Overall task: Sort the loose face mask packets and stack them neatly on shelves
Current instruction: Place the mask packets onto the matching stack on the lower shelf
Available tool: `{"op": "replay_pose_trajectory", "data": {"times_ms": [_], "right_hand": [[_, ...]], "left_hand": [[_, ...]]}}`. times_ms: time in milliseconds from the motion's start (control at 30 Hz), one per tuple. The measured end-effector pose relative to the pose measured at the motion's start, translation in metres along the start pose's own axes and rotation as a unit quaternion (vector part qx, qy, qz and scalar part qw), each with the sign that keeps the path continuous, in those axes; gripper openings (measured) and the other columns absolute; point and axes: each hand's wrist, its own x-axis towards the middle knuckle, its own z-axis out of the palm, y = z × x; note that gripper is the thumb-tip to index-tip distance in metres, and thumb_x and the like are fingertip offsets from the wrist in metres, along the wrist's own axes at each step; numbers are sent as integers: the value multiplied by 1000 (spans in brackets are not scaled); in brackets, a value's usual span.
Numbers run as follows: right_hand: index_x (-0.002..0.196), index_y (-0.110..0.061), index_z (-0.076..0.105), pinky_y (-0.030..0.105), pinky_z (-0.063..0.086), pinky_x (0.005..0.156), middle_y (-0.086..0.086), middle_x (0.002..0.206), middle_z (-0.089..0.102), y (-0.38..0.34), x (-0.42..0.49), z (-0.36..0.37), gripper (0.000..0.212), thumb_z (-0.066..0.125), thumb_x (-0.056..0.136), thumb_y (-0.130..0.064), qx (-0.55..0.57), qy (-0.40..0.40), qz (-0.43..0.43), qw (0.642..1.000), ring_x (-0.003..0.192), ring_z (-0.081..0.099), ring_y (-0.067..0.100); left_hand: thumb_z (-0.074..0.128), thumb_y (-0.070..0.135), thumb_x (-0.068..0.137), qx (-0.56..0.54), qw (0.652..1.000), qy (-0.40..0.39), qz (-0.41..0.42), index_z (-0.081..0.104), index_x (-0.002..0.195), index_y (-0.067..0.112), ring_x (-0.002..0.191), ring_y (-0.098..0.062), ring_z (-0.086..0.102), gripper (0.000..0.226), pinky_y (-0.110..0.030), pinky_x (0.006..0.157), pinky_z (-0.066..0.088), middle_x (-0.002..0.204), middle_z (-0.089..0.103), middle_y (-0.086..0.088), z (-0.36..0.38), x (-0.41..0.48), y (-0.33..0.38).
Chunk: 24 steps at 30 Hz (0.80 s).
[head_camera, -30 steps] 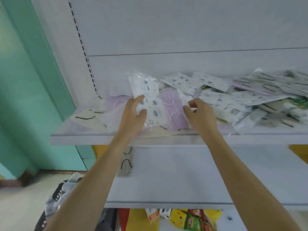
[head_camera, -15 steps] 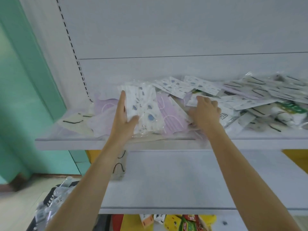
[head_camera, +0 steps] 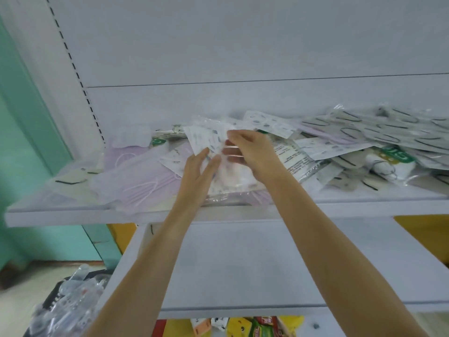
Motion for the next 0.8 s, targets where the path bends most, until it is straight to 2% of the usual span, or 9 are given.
{"op": "replay_pose_trajectory", "data": {"times_ms": [100, 167, 233, 300, 433, 533, 633, 733, 800], "right_hand": [[108, -4, 60, 22, 56, 69, 6, 93, 62, 5, 14, 5, 18, 54, 92, -10, 47, -52, 25, 997, 74, 66, 14], [121, -4, 58, 23, 52, 76, 4, 106, 63, 10, 32, -4, 29, 51, 93, -11, -99, -2, -33, 995, 89, 63, 15], [132, -11, 49, 28, 41, 91, 6, 130, 53, 13, 56, -19, 39, 49, 93, -15, -335, 42, -91, 937, 116, 50, 20], [141, -15, 37, 38, 35, 104, 9, 143, 40, 15, 77, -27, 53, 52, 90, -21, -479, 7, -56, 876, 132, 33, 29], [133, -18, 45, 44, 31, 101, 11, 131, 50, 28, 92, -23, 42, 45, 92, -24, -610, -18, -4, 792, 126, 37, 32], [107, -14, 62, 37, 37, 88, 9, 112, 61, 34, 91, -22, 26, 40, 94, -20, -570, 51, -69, 817, 109, 52, 29], [90, -13, 60, 28, 36, 68, 9, 96, 63, 31, 77, -18, 22, 41, 95, -22, -498, 73, -120, 856, 87, 57, 25], [92, -13, 58, 27, 37, 63, 5, 93, 64, 29, 50, -8, 16, 46, 94, -24, -431, 44, -158, 887, 79, 56, 21], [95, -14, 60, 28, 41, 63, 3, 93, 65, 33, 31, -1, 16, 48, 93, -23, -387, 13, -175, 905, 82, 59, 20]], "left_hand": [[56, 13, 91, 61, 997, 31, 18, 38, 141, 20, 129, -7, 36, 54, -17, 97, 26, 141, 37, 3, -2, 0, -5], [52, 5, 90, 74, 996, 56, 19, 30, 146, 22, 134, -7, 30, 62, -15, 101, 22, 147, 32, 5, -10, 0, -9], [50, 0, 90, 49, 996, 74, 18, 25, 147, 26, 135, -4, 27, 68, -19, 107, 21, 149, 29, 9, -20, 2, -10], [47, -1, 91, 54, 994, 94, 13, 31, 145, 25, 130, 0, 28, 62, -19, 107, 21, 146, 32, 9, -27, 4, -11], [39, 0, 95, 60, 987, 145, -21, 42, 139, 12, 136, -12, 31, 46, -21, 108, 22, 147, 36, -3, -32, 12, -13], [37, 4, 96, 56, 981, 181, -35, 40, 140, 11, 137, -15, 31, 45, -21, 106, 22, 148, 34, -3, -34, 15, -12], [38, 11, 98, 37, 980, 187, -50, 39, 141, 13, 137, -13, 30, 44, -20, 104, 23, 149, 33, 0, -35, 16, -11], [41, 22, 99, 21, 983, 170, -62, 40, 141, 14, 137, -13, 32, 43, -22, 106, 24, 148, 35, 0, -33, 14, -7], [43, 27, 98, 4, 984, 161, -72, 42, 136, 2, 136, -24, 36, 46, -33, 112, 27, 147, 39, -12, -30, 14, -5]]}}
